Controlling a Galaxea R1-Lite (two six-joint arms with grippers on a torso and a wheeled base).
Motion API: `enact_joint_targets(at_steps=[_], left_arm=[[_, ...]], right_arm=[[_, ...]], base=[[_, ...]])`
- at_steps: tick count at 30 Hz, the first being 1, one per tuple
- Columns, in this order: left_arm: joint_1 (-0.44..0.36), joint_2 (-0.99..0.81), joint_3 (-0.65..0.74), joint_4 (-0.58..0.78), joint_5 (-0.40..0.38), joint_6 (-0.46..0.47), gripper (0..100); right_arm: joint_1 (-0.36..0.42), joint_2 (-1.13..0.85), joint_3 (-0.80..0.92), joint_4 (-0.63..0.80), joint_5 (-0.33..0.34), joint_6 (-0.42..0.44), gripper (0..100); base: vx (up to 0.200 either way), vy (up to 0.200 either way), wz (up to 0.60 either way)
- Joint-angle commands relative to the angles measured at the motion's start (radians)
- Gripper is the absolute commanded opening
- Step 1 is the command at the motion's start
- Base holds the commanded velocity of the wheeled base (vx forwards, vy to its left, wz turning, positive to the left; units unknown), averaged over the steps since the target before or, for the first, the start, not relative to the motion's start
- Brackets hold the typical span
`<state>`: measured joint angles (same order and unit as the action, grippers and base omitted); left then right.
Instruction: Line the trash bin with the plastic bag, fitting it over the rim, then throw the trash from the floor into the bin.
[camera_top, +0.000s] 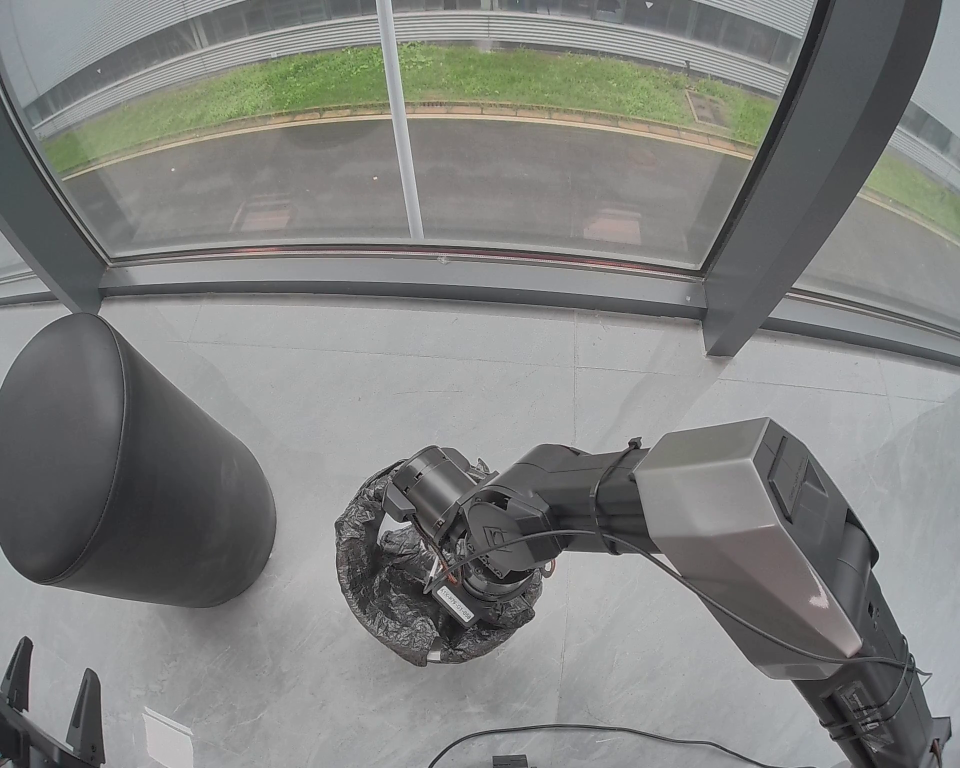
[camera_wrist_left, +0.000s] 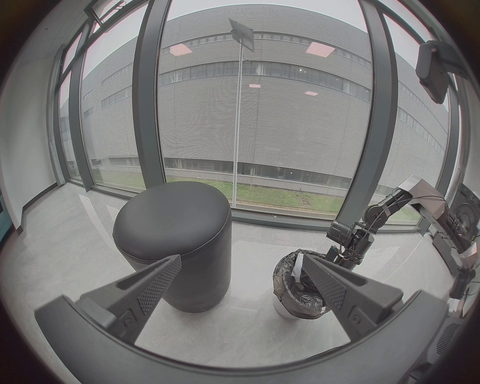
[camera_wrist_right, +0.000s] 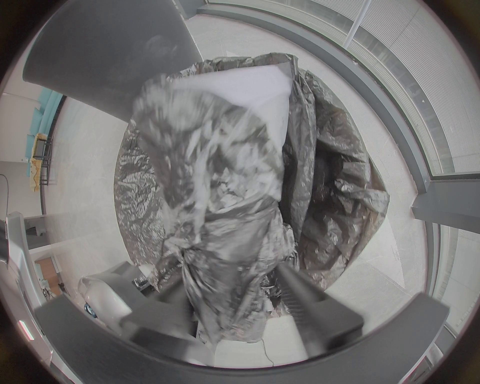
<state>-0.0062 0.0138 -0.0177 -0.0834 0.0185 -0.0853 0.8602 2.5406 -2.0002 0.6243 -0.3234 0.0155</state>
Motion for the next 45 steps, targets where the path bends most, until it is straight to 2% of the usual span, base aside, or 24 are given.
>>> enact_joint_targets(at_steps=[1, 9, 15, 28, 35, 41, 45], left_arm=[[0.0, -0.014, 0.018, -0.001, 0.0, -0.019, 100], [0.0, -0.014, 0.018, -0.002, 0.001, -0.06, 100], [0.0, -0.014, 0.018, -0.004, 0.004, -0.065, 100], [0.0, -0.014, 0.018, -0.006, 0.004, -0.068, 100], [0.0, -0.014, 0.018, -0.006, 0.006, -0.073, 100], [0.0, -0.014, 0.018, -0.006, 0.012, -0.082, 100], [0.0, -0.014, 0.018, -0.006, 0.017, -0.083, 100]], right_arm=[[0.0, 0.01, 0.0, -0.032, 0.0, -0.002, 100], [0.003, 0.004, 0.0, -0.092, -0.002, -0.003, 100], [0.029, 0.003, 0.0, -0.199, -0.002, -0.029, 100], [0.069, -0.034, 0.0, -0.19, -0.002, -0.051, 100], [0.106, -0.022, 0.0, -0.195, 0.001, -0.008, 100], [0.109, -0.007, 0.0, -0.225, 0.029, 0.024, 100], [0.092, 0.023, 0.0, -0.328, 0.095, 0.035, 100]], base=[[0.0, 0.0, 0.0], [0.0, 0.0, 0.0], [0.0, 0.0, 0.0], [0.0, 0.0, 0.0], [0.0, 0.0, 0.0], [0.0, 0.0, 0.0], [0.0, 0.0, 0.0]])
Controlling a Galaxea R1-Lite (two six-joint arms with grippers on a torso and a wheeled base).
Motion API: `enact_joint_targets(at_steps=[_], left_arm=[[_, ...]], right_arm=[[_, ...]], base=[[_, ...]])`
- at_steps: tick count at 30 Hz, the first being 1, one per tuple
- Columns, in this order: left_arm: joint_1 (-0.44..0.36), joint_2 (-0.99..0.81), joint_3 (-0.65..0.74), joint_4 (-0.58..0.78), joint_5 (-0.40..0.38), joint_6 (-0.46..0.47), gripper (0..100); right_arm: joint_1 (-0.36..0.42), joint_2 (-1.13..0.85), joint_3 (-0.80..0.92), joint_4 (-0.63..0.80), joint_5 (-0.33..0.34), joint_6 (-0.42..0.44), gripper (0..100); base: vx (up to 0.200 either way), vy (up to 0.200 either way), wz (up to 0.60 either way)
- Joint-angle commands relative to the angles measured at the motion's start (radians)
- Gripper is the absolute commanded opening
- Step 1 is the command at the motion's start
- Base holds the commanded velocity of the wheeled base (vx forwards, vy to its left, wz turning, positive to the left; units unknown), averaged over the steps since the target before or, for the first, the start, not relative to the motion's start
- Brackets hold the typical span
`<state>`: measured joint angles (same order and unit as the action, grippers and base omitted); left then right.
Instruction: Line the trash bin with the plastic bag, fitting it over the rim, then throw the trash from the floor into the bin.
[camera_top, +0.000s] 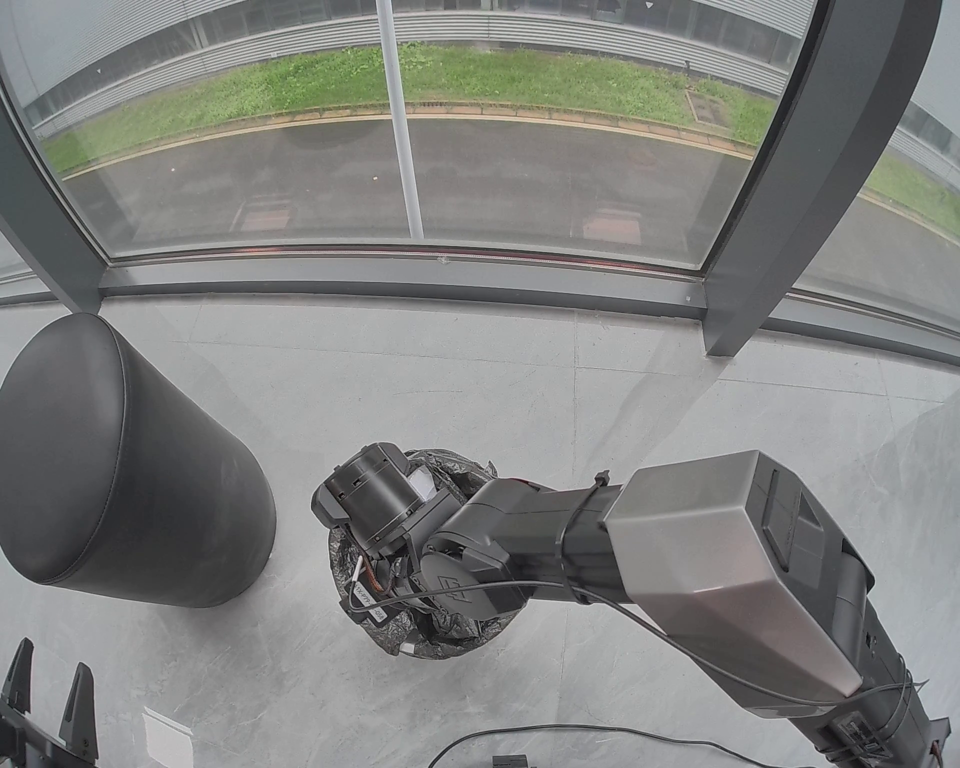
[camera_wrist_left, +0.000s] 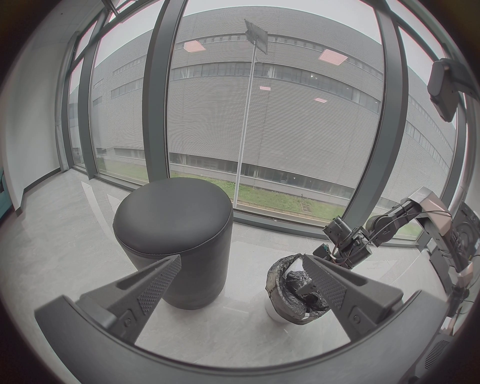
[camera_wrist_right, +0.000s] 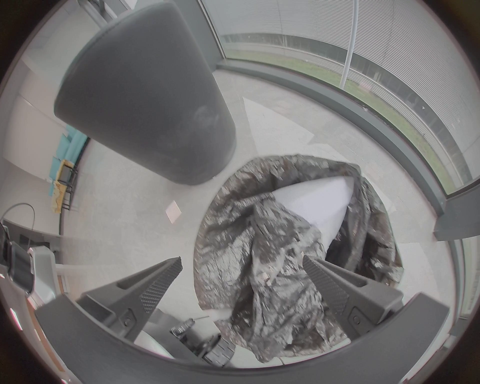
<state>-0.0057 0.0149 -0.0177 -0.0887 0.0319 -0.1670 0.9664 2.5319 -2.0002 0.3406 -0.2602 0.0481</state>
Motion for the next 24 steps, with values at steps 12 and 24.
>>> enact_joint_targets(at_steps=[12, 24], left_arm=[[0.0, -0.015, 0.018, 0.0, 0.006, -0.006, 100], [0.0, -0.015, 0.018, 0.0, 0.006, -0.011, 100]], right_arm=[[-0.084, 0.09, 0.0, -0.117, 0.053, -0.002, 100], [-0.115, 0.159, 0.0, -0.218, 0.072, -0.06, 100]], base=[[0.0, 0.0, 0.0], [0.0, 0.0, 0.0]])
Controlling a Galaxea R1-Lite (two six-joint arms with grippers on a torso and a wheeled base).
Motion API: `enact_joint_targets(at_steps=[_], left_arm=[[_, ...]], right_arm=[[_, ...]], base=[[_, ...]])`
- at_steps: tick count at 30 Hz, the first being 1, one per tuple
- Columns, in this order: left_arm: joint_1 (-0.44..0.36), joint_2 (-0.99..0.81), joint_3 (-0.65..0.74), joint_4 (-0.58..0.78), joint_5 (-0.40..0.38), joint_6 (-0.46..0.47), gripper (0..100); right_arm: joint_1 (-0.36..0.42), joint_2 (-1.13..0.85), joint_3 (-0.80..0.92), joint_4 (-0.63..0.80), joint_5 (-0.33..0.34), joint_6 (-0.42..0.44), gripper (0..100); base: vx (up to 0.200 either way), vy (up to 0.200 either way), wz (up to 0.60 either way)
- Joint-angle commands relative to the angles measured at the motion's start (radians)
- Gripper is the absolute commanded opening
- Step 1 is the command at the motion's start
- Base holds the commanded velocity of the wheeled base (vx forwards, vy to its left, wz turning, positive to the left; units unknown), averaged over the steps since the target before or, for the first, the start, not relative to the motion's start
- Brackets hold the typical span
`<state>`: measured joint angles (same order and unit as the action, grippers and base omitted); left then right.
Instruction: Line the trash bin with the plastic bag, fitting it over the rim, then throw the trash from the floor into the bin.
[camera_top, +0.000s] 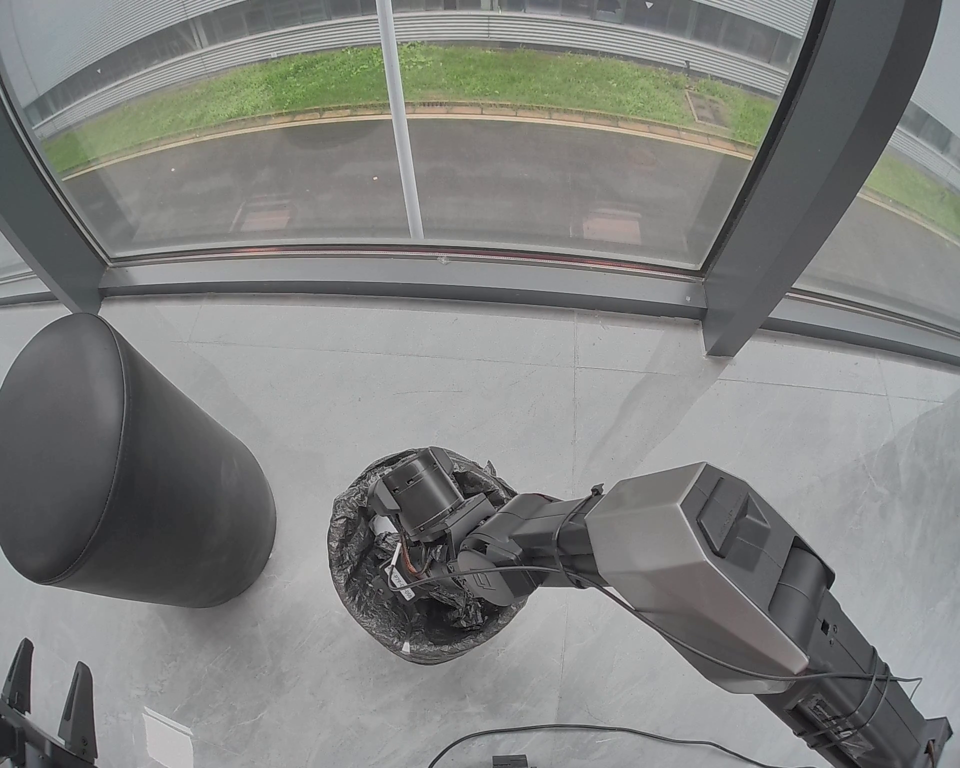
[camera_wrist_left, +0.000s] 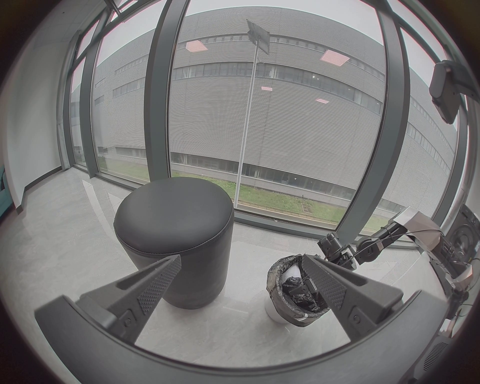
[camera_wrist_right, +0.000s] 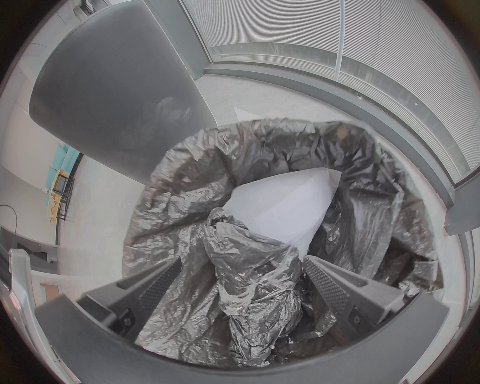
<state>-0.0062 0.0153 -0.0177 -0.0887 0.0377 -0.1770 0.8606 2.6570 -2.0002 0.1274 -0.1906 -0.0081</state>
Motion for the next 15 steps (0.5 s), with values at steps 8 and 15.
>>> enact_joint_targets(at_steps=[8, 15], left_arm=[[0.0, -0.015, 0.018, 0.0, 0.007, -0.006, 100], [0.0, -0.015, 0.018, -0.002, 0.022, -0.01, 100]], right_arm=[[-0.014, 0.034, 0.0, -0.005, -0.001, -0.015, 100], [-0.005, -0.028, 0.0, 0.017, -0.015, -0.026, 100]], base=[[0.0, 0.0, 0.0], [0.0, 0.0, 0.0]])
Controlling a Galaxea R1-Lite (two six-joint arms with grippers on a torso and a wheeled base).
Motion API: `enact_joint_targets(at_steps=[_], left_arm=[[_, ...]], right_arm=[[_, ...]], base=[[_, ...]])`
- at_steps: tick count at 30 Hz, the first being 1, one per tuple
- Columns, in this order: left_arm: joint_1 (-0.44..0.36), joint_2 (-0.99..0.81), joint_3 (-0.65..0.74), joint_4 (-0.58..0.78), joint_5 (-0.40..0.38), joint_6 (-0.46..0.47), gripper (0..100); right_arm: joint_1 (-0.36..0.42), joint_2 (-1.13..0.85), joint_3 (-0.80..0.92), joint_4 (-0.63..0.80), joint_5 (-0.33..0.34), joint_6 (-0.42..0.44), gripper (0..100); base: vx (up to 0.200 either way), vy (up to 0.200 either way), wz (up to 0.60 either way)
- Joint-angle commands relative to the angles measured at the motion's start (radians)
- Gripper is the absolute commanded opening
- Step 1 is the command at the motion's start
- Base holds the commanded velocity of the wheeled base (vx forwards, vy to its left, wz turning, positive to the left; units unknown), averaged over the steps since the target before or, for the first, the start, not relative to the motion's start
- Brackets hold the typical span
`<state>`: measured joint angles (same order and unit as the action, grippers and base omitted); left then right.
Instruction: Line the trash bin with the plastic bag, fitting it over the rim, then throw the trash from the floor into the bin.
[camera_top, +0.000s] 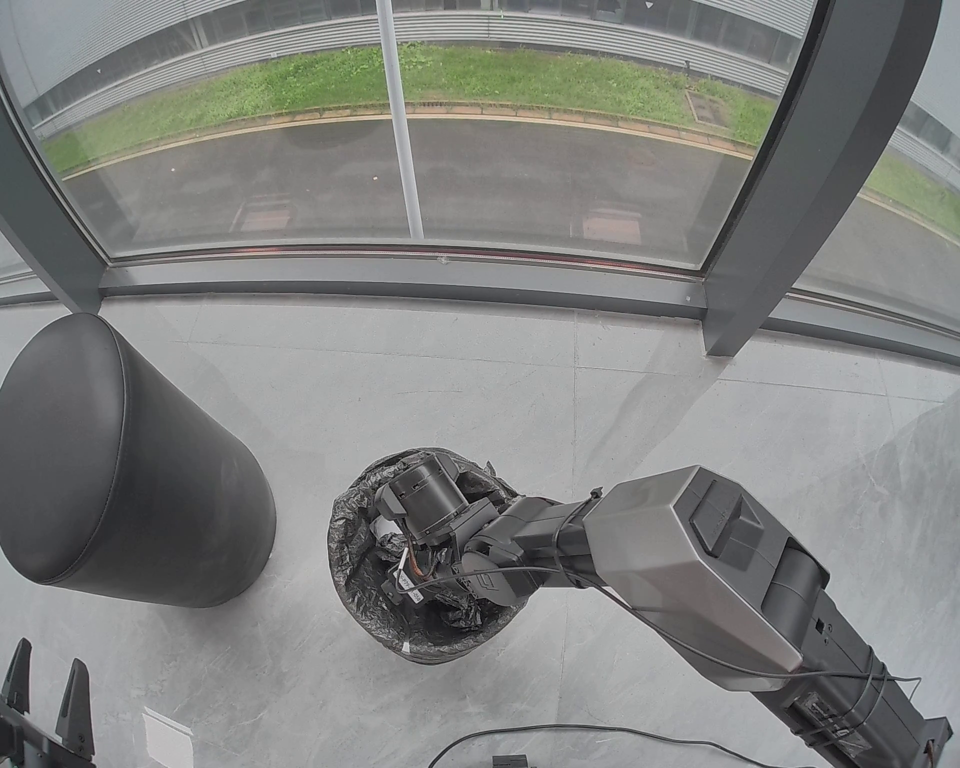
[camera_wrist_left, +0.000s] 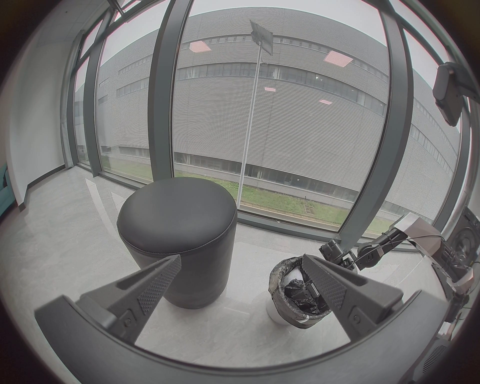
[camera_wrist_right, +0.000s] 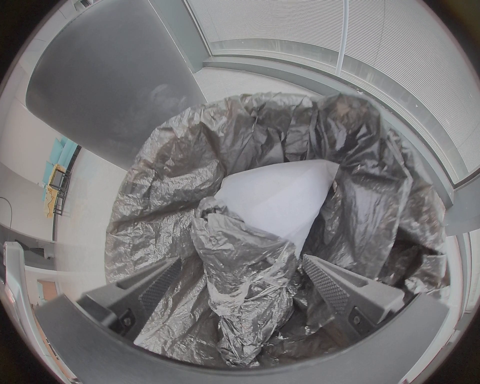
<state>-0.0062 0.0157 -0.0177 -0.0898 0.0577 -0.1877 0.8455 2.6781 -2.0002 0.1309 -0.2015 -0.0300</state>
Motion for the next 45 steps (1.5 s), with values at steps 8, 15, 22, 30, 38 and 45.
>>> enact_joint_targets(at_steps=[8, 15, 22, 30, 38, 45], left_arm=[[0.0, -0.016, 0.018, -0.001, 0.002, -0.001, 100], [0.0, -0.016, 0.018, -0.001, 0.002, -0.001, 100], [0.0, -0.016, 0.018, -0.001, 0.002, -0.003, 100], [0.0, -0.016, 0.018, -0.001, 0.002, -0.003, 100], [0.0, -0.016, 0.018, -0.001, 0.002, -0.003, 100], [0.0, -0.016, 0.018, -0.001, 0.002, -0.003, 100]], right_arm=[[0.078, -0.138, 0.0, 0.073, -0.006, -0.048, 100], [0.09, -0.116, 0.0, 0.067, 0.019, -0.041, 100], [0.043, -0.041, 0.0, 0.006, 0.093, -0.031, 100], [0.021, 0.009, 0.0, -0.079, 0.143, -0.034, 100], [-0.003, 0.016, 0.0, -0.08, 0.145, -0.036, 100], [-0.016, 0.042, 0.0, -0.08, 0.143, -0.036, 100]], base=[[0.0, 0.0, 0.0], [0.0, 0.0, 0.0], [0.0, 0.0, 0.0], [0.0, 0.0, 0.0], [0.0, 0.0, 0.0], [0.0, 0.0, 0.0]])
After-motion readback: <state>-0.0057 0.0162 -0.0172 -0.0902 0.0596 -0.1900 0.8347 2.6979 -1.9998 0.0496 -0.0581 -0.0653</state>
